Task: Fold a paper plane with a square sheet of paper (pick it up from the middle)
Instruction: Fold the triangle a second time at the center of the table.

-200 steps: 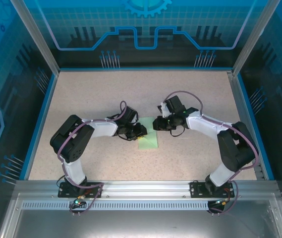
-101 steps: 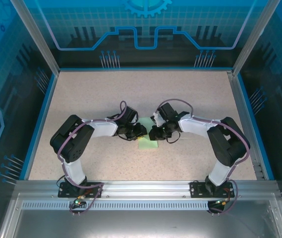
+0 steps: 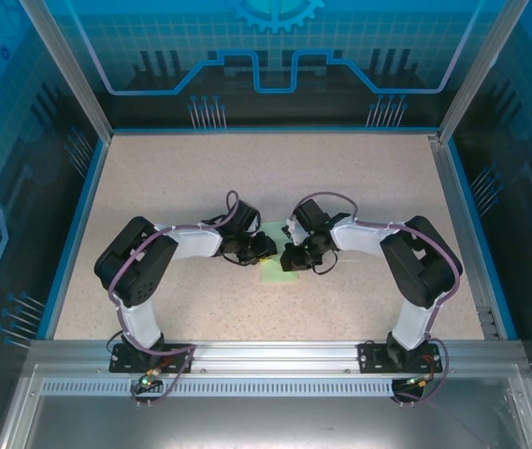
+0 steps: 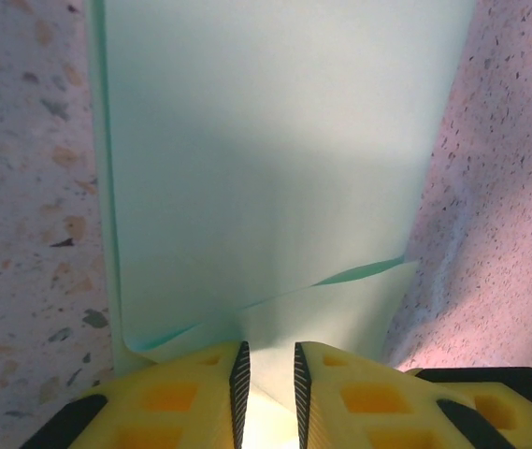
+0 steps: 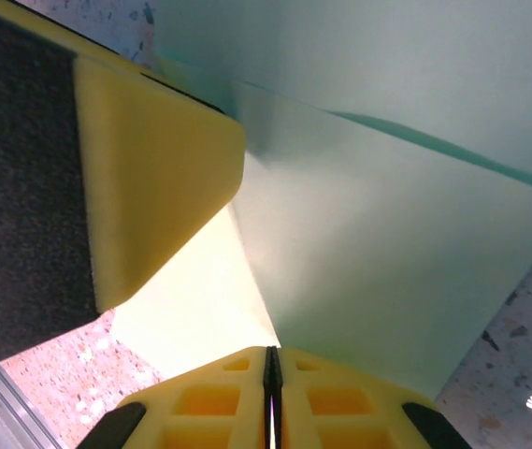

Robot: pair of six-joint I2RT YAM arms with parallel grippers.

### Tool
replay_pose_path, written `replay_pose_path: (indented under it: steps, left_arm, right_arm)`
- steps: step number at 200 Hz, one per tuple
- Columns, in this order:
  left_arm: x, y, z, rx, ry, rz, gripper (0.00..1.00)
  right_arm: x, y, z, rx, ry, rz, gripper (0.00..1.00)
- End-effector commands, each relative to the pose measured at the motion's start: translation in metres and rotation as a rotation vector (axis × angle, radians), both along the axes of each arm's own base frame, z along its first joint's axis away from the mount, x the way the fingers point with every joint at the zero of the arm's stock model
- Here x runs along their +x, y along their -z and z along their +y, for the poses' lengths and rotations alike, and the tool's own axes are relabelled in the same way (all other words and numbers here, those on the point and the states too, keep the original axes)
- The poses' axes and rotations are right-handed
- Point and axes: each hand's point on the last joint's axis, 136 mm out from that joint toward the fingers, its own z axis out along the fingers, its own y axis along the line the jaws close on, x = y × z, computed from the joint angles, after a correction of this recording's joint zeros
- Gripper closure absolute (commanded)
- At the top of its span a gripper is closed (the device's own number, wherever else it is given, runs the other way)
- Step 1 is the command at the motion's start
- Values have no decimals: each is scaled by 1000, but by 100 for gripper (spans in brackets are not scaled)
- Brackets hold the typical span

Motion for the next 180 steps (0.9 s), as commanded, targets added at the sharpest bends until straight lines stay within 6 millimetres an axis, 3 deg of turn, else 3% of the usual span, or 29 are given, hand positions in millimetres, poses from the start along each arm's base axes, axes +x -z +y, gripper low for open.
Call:
replay_pose_path:
  steps: [1, 72, 125, 180]
  left_arm:
    - [-10, 13, 10, 75, 1, 51, 77]
    - [-11, 16, 12, 86, -1, 60, 77]
    - [-12, 17, 14, 98, -3, 65, 77]
    - [-12, 19, 17, 119, -6, 70, 77]
  right_arm:
    - [-11, 17, -11, -77, -17, 36, 89]
    - [-15, 28, -16, -106, -19, 58, 89]
    - [-17, 4, -17, -81, -21, 18, 89]
    - [-32, 23, -36, -134, 0, 72, 89]
